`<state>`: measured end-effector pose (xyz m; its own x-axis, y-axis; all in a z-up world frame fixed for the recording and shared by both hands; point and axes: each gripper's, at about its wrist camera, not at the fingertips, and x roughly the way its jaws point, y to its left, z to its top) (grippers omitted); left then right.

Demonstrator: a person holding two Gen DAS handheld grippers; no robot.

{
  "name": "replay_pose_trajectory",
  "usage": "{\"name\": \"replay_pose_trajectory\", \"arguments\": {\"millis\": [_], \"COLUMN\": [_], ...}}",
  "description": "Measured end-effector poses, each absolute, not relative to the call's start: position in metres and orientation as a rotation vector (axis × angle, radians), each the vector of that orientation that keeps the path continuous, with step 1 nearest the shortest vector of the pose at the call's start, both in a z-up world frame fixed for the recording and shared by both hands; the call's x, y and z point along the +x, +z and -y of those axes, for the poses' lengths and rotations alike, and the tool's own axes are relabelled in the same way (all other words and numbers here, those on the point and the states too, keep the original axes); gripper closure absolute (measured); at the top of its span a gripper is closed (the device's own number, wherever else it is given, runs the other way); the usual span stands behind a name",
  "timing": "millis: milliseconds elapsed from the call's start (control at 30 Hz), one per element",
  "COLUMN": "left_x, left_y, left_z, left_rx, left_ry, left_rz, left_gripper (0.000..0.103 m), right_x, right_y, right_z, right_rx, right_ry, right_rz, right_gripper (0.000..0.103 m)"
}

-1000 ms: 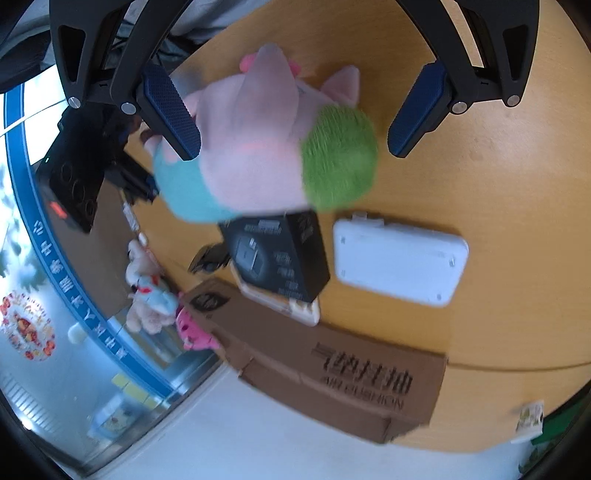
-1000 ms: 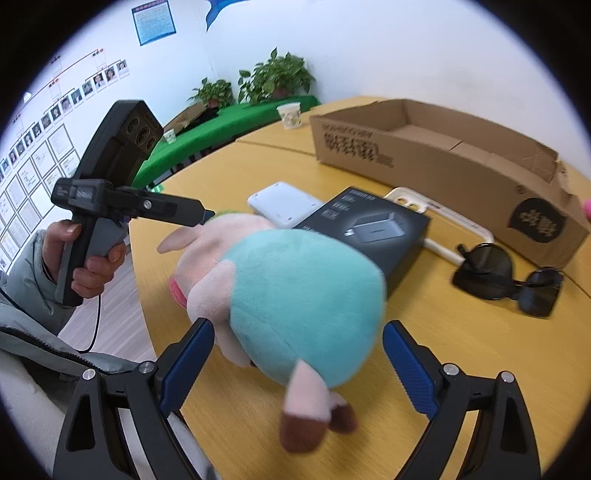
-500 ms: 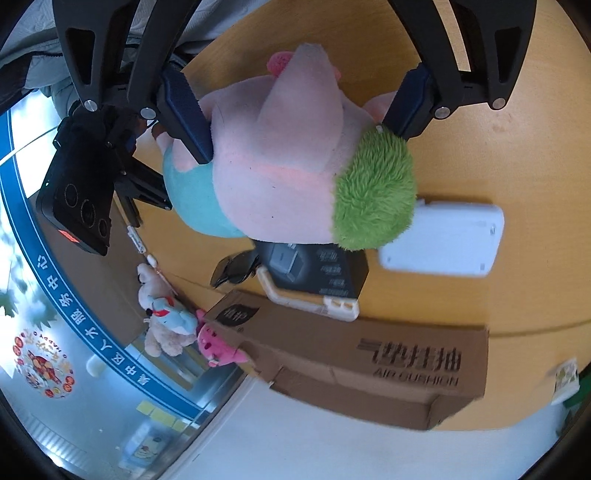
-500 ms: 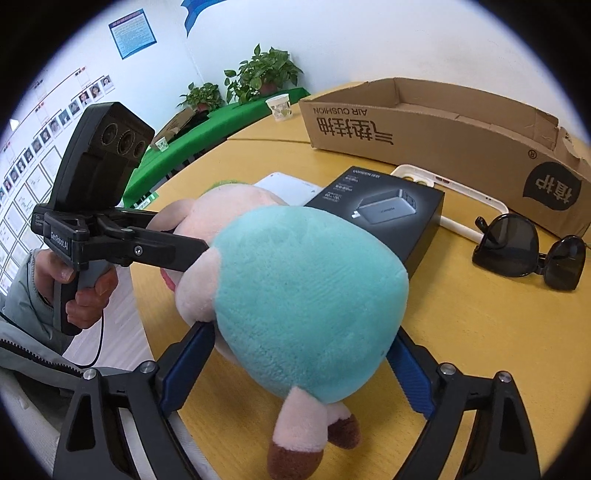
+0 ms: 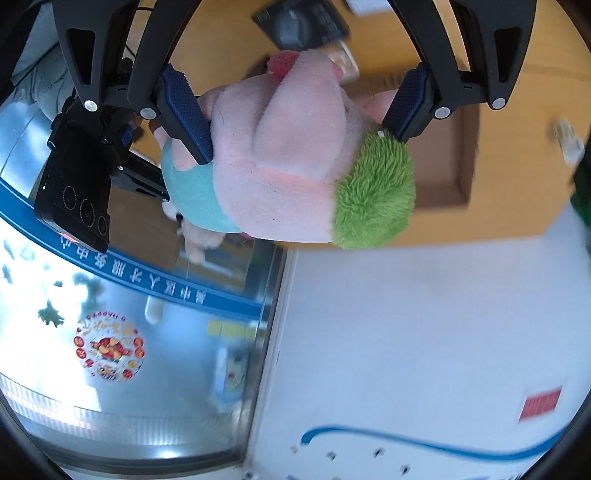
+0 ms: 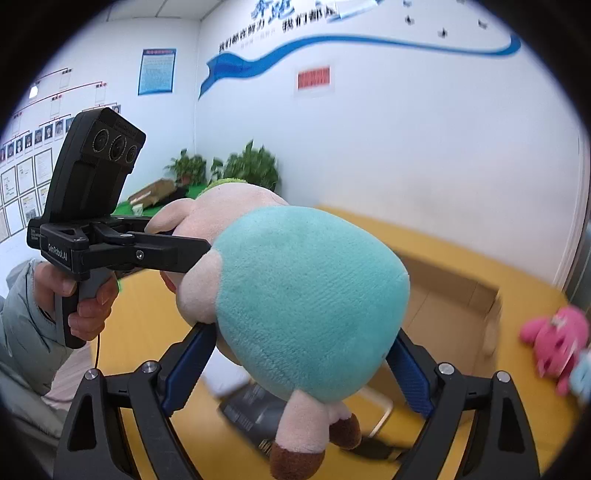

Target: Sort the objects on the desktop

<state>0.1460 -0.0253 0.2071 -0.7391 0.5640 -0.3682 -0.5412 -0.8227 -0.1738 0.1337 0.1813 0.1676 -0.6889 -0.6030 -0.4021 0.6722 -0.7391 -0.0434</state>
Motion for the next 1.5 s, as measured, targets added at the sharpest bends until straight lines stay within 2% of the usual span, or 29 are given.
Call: {"name": "replay_pose_trajectory", "arguments": {"millis": [333,533,667,900,1167,1300,1400,1500], "left_x": [0.066,-0.003,-0.056,-0.147,-0.223,-0.264,-0.284,-0.28], "left_y": [0.301,0.306,0.287,0.22,0.117,0.052,0.015,0.02], "left_z": [0.032,0.042,0.057,0.086,0.107,0.097,0.082,0.079], "left_rx": [-0.285,-0.298,-0.375,-0.603,-0.935,-1.207,-1.409,-1.395], "left_ry": [2.525,2.573,2.577,2.554,2.537,2.487,2.442,2.46], "left_rz": [-0.027,-0.029,0.035,0.162,0.256,0.222,0.188,0.18], "left_gripper": [0.015,0.015,0.015,0.015,0.015,0.031,0.033,0.033], "right_x": [0.056,-0.021,-0.073,-0.149,-0.228,-0.267,-0.286,-0.276], "right_y": [0.266,0.276,0.263,0.203,0.096,0.029,-0.021,-0.043], "right_z": [-0.171,-0.157,-0.153,-0.136,-0.117,-0.101,-0.094,-0.092], "right_rx": [0.235,0.255,0.303,0.462,0.731,0.987,1.21,1.241], "right_ry": [-2.447,-2.425,-2.399,-2.348,-2.244,-2.263,-2.271,-2.226], "right_rz": [-0.375,-0.364,-0.33,-0.255,-0.134,-0.141,-0.16,-0.118], "right_gripper": [0.013,0.013,0.013,0.013,0.013,0.012,0.014,0.015]}}
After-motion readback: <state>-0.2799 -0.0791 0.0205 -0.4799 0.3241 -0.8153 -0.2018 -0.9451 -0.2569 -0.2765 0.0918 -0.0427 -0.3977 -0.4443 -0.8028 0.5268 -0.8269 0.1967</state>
